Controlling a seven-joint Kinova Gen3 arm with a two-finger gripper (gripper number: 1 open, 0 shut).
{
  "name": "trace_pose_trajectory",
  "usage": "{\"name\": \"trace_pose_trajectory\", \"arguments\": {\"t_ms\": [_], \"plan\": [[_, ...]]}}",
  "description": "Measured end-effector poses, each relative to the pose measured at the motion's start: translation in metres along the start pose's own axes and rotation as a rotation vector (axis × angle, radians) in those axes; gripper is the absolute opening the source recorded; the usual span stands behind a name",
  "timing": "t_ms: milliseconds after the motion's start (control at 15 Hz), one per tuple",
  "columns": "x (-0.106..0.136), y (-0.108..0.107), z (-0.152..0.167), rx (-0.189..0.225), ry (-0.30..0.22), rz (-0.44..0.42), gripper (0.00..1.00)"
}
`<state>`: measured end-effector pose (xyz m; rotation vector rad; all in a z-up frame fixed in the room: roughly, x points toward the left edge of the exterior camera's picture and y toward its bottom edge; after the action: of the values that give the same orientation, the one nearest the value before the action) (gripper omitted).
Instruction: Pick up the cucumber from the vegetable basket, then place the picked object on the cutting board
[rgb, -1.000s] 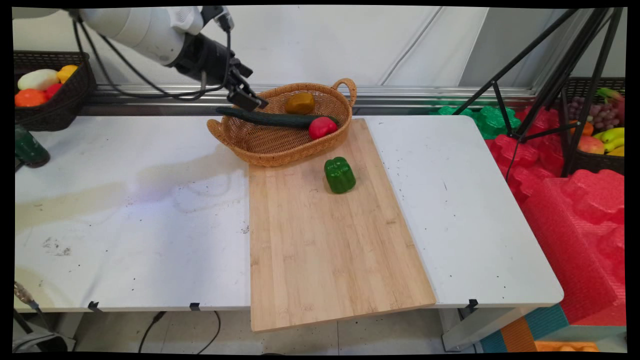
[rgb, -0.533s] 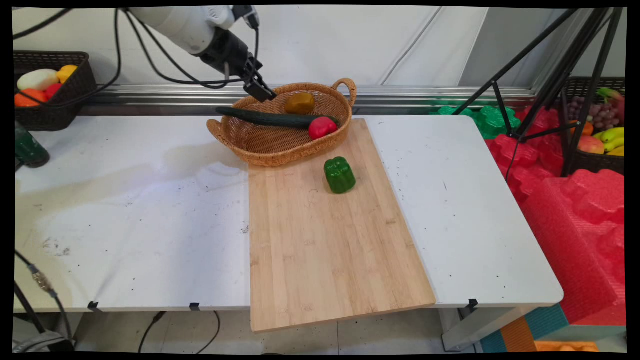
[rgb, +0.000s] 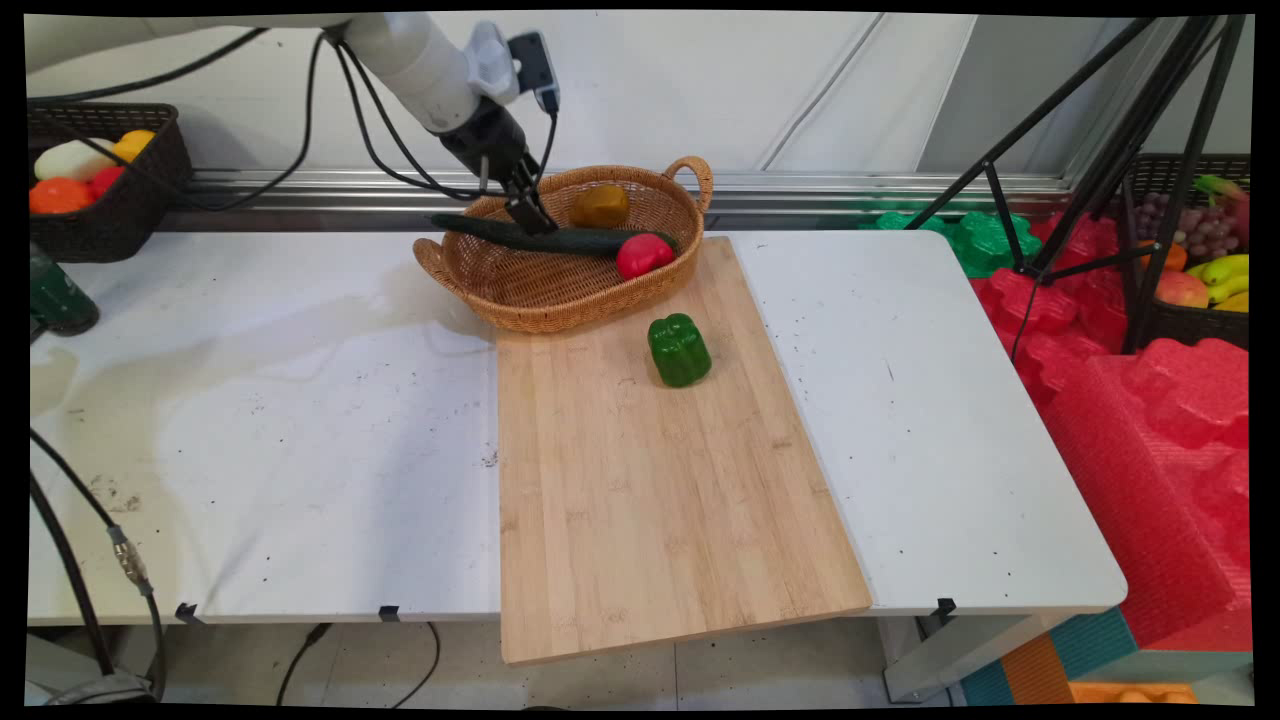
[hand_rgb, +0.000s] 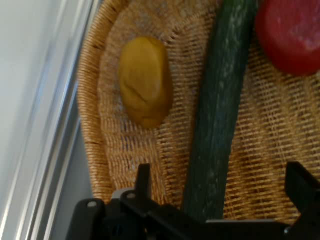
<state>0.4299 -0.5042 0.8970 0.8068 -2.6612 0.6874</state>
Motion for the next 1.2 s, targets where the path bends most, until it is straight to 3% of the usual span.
{"name": "trace_pose_trajectory", "arguments": {"t_ms": [267,667,733,1200], "plan": [[0.003,-0.008,0.032,-0.046,-0.066,0.067,1.00],[0.007,-0.017,0.061,-0.081,-0.127,0.125,1.00],[0.008,-0.018,0.064,-0.084,-0.134,0.133,0.00],[0.011,-0.019,0.073,-0.088,-0.154,0.199,0.00]]}}
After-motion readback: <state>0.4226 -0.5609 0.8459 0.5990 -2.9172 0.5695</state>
